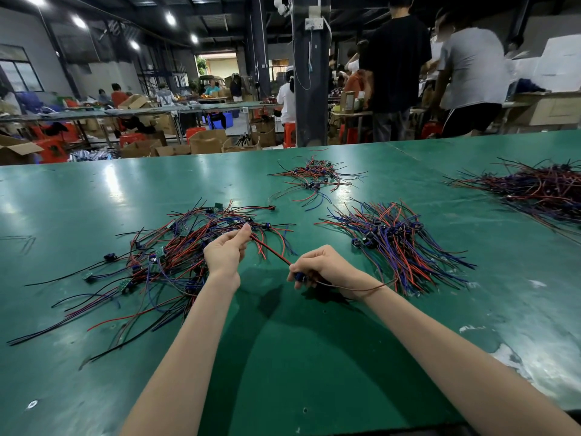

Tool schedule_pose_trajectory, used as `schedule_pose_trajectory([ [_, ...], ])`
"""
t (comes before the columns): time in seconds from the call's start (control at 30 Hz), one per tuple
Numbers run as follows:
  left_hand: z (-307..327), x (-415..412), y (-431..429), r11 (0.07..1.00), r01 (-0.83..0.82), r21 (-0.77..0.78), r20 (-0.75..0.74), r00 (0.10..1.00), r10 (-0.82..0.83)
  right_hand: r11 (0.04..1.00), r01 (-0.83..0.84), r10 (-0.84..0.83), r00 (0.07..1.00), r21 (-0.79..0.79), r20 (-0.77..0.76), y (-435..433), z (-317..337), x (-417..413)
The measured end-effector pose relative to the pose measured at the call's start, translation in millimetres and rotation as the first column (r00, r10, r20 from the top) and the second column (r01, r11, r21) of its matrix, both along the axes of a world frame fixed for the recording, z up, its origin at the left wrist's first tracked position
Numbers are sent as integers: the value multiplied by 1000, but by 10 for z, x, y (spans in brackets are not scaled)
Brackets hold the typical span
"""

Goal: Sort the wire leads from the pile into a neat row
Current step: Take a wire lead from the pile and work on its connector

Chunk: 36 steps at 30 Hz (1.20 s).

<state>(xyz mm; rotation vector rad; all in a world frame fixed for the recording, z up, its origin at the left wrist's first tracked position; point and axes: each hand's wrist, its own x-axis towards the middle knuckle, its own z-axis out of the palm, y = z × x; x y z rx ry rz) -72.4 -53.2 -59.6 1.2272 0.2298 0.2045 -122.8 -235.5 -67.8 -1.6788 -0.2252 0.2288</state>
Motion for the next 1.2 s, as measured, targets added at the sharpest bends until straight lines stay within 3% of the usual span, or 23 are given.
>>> schedule_pose_trajectory([
  [0.27,13,13,32,994,-30,-108,-44,999,25,1000,-19,19,1000,-6,2,-15,-3,3],
  [0.37,45,-30,26,992,40,-121,-59,997,-48,999,32,-32,999,32,-3,-17,-18,24],
  [0.5,71,-135,-88,944,326,41,-112,941,-320,984,138,-137,990,115,-22,-37,-19,66],
  [0.63,53,-261,-248,748,628,215,-153,778,-610,983,158,-152,986,97,-64,-54,-28,89],
  [0.7,33,-282,-287,716,632,295,-142,770,-622,989,126,-119,989,82,-86,-68,-35,91],
  [0.77,31,-274,-296,753,573,323,-113,814,-570,992,83,-72,990,90,-120,-81,-34,105],
  [0.87,39,-231,-285,850,489,198,-56,871,-488,988,6,32,969,154,-244,-106,-8,140],
  [0.97,49,-170,-226,918,395,-30,-5,919,-395,942,-32,156,922,334,-354,-197,41,161],
  [1.1,55,-91,-151,925,271,-267,11,960,-279,718,77,243,904,692,-352,-372,66,185],
  [1.2,50,-88,-150,884,239,-401,12,967,-256,537,138,247,917,832,-312,-423,53,185],
])
